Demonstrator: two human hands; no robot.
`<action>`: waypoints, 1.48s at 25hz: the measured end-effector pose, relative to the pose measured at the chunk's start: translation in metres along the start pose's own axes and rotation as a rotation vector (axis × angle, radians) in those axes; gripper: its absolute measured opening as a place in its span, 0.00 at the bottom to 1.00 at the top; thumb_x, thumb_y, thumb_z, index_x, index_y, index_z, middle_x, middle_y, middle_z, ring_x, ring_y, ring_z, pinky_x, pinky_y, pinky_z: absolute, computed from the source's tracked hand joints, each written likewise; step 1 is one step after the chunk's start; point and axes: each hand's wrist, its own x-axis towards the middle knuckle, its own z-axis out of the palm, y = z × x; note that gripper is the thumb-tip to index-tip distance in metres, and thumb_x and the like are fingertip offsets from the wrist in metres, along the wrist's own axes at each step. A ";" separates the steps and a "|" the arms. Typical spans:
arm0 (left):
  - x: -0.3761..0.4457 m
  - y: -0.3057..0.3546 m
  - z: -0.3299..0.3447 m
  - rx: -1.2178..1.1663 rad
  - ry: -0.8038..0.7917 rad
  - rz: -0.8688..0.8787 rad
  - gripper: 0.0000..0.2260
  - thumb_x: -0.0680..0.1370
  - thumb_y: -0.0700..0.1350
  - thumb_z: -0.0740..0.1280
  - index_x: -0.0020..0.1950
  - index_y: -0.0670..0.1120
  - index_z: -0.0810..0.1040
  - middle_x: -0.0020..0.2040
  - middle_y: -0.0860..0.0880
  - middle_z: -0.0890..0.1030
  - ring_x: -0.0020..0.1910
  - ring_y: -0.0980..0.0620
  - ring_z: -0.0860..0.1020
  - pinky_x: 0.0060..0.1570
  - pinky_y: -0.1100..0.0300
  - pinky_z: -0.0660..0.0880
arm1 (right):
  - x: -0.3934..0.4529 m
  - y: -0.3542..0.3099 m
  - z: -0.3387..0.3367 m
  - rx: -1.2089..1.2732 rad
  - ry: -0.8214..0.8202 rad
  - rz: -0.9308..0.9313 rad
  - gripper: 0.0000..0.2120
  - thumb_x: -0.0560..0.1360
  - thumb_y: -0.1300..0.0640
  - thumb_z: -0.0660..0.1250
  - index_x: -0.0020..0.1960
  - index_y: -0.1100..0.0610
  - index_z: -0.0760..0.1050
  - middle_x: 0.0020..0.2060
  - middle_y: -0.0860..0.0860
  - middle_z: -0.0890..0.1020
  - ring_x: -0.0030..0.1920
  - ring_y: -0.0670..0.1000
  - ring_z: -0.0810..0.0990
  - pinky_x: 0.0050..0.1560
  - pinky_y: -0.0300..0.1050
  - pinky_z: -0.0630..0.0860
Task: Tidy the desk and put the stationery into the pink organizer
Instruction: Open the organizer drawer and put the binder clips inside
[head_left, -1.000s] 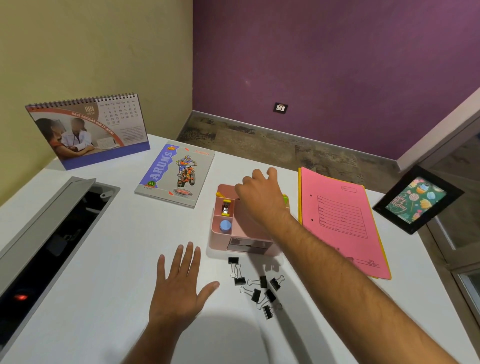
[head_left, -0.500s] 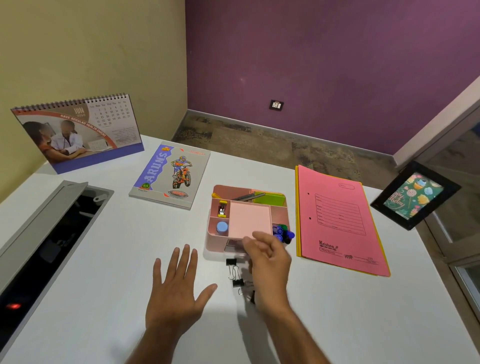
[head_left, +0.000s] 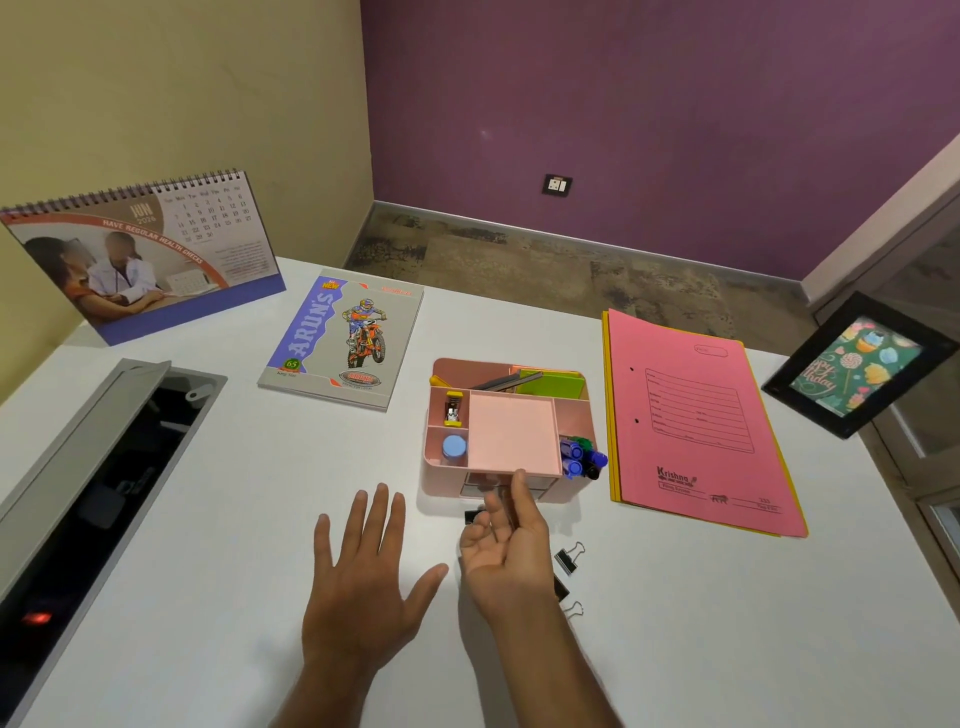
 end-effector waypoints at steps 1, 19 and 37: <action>0.000 0.000 0.000 0.001 -0.011 -0.006 0.41 0.74 0.72 0.55 0.78 0.46 0.62 0.79 0.45 0.61 0.78 0.43 0.58 0.74 0.34 0.53 | 0.000 0.002 0.000 0.025 -0.019 -0.004 0.20 0.63 0.49 0.78 0.53 0.55 0.83 0.47 0.54 0.82 0.36 0.49 0.74 0.35 0.40 0.72; 0.002 0.004 -0.010 0.009 -0.061 -0.049 0.41 0.74 0.74 0.51 0.78 0.47 0.63 0.78 0.45 0.61 0.78 0.42 0.60 0.73 0.34 0.54 | -0.030 0.025 -0.028 0.016 -0.081 -0.030 0.27 0.66 0.52 0.74 0.62 0.61 0.76 0.43 0.54 0.75 0.33 0.47 0.72 0.27 0.37 0.73; 0.001 0.004 -0.009 0.014 -0.081 -0.052 0.41 0.73 0.74 0.51 0.78 0.48 0.62 0.78 0.46 0.61 0.78 0.43 0.58 0.74 0.34 0.52 | 0.017 -0.011 -0.113 -2.243 -0.114 -1.121 0.40 0.69 0.22 0.52 0.76 0.42 0.58 0.77 0.46 0.62 0.77 0.55 0.60 0.75 0.68 0.51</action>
